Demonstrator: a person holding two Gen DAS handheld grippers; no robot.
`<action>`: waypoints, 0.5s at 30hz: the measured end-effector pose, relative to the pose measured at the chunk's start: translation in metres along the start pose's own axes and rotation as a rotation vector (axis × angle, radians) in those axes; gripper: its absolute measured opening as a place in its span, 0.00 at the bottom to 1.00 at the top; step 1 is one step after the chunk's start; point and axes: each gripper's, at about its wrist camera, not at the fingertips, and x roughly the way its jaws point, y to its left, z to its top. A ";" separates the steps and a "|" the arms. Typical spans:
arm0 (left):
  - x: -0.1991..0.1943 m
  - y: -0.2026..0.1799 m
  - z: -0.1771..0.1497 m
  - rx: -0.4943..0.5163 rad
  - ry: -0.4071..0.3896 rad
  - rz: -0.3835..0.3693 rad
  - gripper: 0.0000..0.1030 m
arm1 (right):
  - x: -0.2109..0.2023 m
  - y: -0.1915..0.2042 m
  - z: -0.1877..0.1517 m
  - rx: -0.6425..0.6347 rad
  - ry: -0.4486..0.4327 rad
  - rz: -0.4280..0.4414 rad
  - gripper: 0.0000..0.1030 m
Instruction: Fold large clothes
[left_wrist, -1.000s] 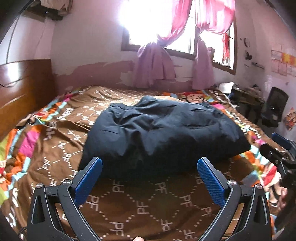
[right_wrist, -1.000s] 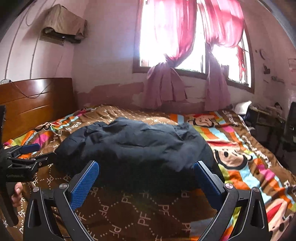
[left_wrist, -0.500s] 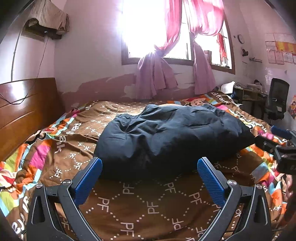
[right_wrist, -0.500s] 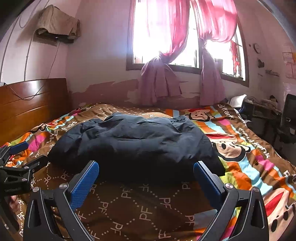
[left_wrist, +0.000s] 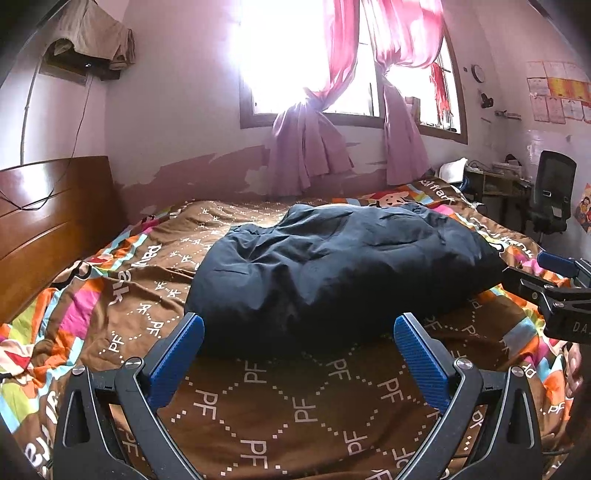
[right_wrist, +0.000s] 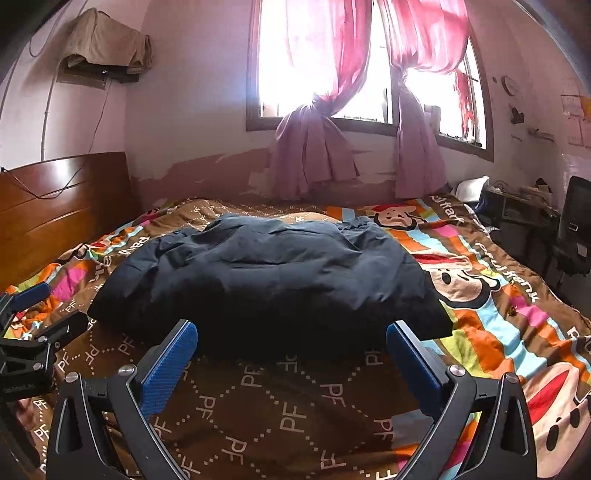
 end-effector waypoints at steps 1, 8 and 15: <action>-0.001 0.000 0.000 0.001 0.001 0.000 0.98 | 0.000 0.000 0.000 0.004 0.004 0.003 1.00; -0.001 0.000 -0.001 0.001 -0.001 0.008 0.98 | 0.001 -0.001 -0.001 0.007 0.003 0.006 1.00; -0.001 0.000 -0.001 -0.001 -0.003 0.010 0.98 | 0.001 -0.001 -0.001 0.013 0.002 0.011 1.00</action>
